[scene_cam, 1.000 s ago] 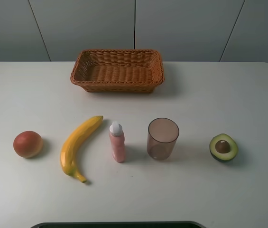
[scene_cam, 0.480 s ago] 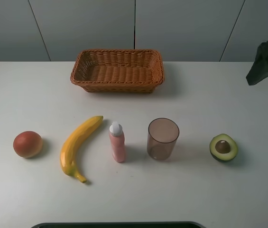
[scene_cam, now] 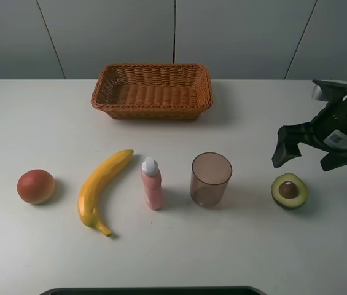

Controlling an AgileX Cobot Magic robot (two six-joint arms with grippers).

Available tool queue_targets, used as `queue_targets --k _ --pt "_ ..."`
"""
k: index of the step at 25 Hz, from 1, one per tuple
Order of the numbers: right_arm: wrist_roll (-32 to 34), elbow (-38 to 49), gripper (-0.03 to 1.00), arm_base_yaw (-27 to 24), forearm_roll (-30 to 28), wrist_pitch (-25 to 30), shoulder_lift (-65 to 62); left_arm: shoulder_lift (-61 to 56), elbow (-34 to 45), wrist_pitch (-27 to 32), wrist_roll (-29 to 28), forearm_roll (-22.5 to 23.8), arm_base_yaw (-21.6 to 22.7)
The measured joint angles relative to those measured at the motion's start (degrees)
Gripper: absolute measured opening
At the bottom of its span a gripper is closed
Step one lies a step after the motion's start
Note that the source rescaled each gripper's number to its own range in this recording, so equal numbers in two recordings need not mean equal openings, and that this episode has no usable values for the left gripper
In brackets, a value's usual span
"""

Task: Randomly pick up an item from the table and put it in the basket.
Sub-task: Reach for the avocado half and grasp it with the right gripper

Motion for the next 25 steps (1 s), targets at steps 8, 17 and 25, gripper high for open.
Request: queue_targets --k 8,17,25 --pt "0.0 2.2 1.0 1.2 1.6 -4.5 7.5 0.0 0.0 0.0 0.0 0.0 0.0" --pt "0.0 2.2 1.0 1.2 1.6 -4.8 10.8 0.0 0.0 0.0 0.0 0.0 0.0" --pt "0.0 2.2 0.47 1.2 1.7 -4.8 10.9 0.0 0.0 0.0 0.1 0.0 0.0"
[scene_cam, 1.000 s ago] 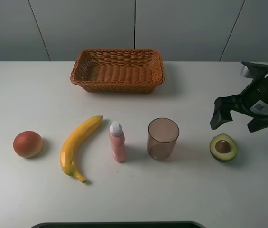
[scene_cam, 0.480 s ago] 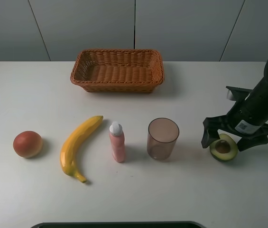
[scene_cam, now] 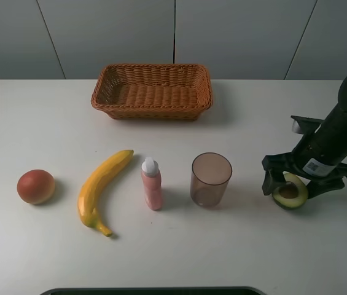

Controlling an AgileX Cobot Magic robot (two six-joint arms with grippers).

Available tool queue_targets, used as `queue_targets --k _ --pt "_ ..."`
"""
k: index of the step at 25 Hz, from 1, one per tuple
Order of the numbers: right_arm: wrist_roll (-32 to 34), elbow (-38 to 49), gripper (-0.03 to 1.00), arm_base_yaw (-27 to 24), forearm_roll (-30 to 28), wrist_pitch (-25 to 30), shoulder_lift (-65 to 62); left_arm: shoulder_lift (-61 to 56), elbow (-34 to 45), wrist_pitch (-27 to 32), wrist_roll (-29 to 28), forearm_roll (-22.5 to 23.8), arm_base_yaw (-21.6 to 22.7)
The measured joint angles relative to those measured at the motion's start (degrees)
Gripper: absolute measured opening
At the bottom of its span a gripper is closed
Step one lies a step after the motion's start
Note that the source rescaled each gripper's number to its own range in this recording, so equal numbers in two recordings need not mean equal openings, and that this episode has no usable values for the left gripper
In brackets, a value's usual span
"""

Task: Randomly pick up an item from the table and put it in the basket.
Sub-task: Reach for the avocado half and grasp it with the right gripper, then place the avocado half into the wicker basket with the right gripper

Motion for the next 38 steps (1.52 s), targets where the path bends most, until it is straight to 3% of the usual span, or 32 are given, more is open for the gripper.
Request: queue_targets --k 1,2,10,18,27,32,38 --pt "0.1 0.0 0.09 0.0 0.0 0.0 0.0 0.0 0.0 0.0 0.0 0.0 0.0" --pt "0.1 0.0 0.0 0.0 0.0 0.0 0.0 0.0 0.0 0.0 0.0 0.0 0.0" --pt "0.5 -1.1 0.01 0.0 0.0 1.5 -0.5 0.0 0.0 0.0 0.0 0.0 0.0" --pt "0.4 -18.9 0.01 0.6 -0.4 5.9 -10.5 0.0 0.0 0.0 0.0 0.0 0.0" --pt "-3.7 -41.4 0.01 10.0 -0.4 -2.7 -5.2 0.0 0.0 0.0 0.0 0.0 0.0" --pt "-4.7 -48.3 0.01 15.2 -0.3 -8.8 4.6 0.0 0.0 0.0 0.0 0.0 0.0" --pt "-5.2 -54.6 0.01 19.9 -0.3 -10.3 17.4 0.0 0.0 0.0 0.0 0.0 0.0"
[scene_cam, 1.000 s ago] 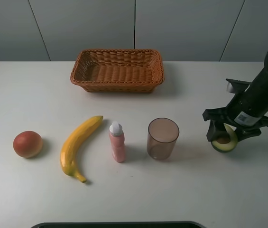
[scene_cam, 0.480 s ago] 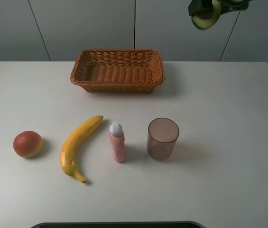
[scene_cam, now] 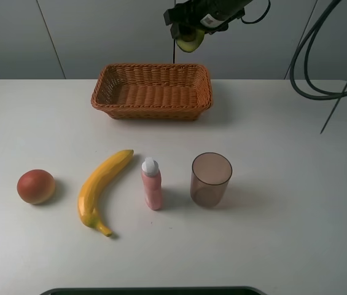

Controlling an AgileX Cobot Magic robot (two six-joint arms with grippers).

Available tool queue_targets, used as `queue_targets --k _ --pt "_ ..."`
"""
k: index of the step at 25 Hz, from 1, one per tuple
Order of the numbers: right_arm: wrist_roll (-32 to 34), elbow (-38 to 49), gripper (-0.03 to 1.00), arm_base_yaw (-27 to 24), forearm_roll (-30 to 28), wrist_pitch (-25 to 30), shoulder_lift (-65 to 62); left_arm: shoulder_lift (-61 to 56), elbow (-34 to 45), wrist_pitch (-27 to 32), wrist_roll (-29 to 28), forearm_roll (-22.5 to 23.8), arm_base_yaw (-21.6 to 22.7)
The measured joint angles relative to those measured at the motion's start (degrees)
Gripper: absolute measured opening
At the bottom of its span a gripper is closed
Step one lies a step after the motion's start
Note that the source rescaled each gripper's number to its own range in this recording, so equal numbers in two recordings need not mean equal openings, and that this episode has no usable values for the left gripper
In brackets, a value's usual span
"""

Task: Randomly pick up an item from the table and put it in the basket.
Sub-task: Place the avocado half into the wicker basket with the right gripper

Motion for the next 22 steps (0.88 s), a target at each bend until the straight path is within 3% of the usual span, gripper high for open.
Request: queue_targets --k 8,17,18,19,20,21,22 --pt "-0.2 -1.1 0.01 0.6 0.3 1.3 10.8 0.0 0.0 0.0 0.0 0.0 0.0" --pt "-0.6 -1.2 0.01 0.6 1.3 1.5 11.6 0.0 0.0 0.0 0.0 0.0 0.0" --pt "-0.7 -1.2 0.09 0.6 1.4 1.5 11.6 0.0 0.0 0.0 0.0 0.0 0.0" --pt "-0.9 -1.3 0.49 0.6 1.6 1.5 11.6 0.0 0.0 0.0 0.0 0.0 0.0" --pt "-1.0 -1.3 0.78 0.6 1.9 1.5 11.6 0.0 0.0 0.0 0.0 0.0 0.0" --pt "-1.1 -1.3 0.9 0.6 2.2 1.5 11.6 0.0 0.0 0.0 0.0 0.0 0.0" --pt "-1.3 -1.3 0.95 0.6 2.3 1.5 11.6 0.0 0.0 0.0 0.0 0.0 0.0"
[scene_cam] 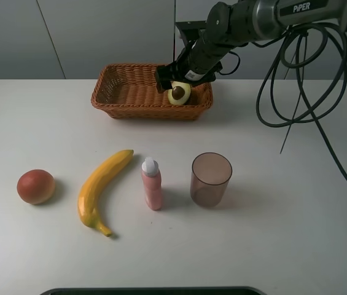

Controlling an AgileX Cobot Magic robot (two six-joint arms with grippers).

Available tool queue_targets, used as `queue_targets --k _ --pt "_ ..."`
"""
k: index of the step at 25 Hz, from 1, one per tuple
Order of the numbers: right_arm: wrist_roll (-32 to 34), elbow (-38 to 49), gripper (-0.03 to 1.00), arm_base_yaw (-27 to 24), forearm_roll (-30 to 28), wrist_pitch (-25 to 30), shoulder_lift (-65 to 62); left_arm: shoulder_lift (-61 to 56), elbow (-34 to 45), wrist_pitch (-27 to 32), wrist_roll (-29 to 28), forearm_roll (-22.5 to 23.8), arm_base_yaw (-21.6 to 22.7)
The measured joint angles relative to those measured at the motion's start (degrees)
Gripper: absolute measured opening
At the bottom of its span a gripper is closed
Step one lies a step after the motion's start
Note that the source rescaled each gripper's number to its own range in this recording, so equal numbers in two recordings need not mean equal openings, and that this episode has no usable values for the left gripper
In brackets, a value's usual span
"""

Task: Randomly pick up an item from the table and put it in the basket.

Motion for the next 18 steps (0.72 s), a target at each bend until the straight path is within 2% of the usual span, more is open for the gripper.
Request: queue_targets --k 2,8,18 --pt "-0.4 0.0 0.99 0.0 0.4 0.0 -0.3 0.0 0.0 0.0 0.0 0.0 0.0" --pt "-2.0 0.0 0.99 0.0 -1.3 3.8 -6.9 0.0 0.0 0.0 0.0 0.0 0.0" --pt "-5.5 0.0 0.99 -2.5 -9.1 23.4 -35.2 0.0 0.0 0.0 0.0 0.0 0.0"
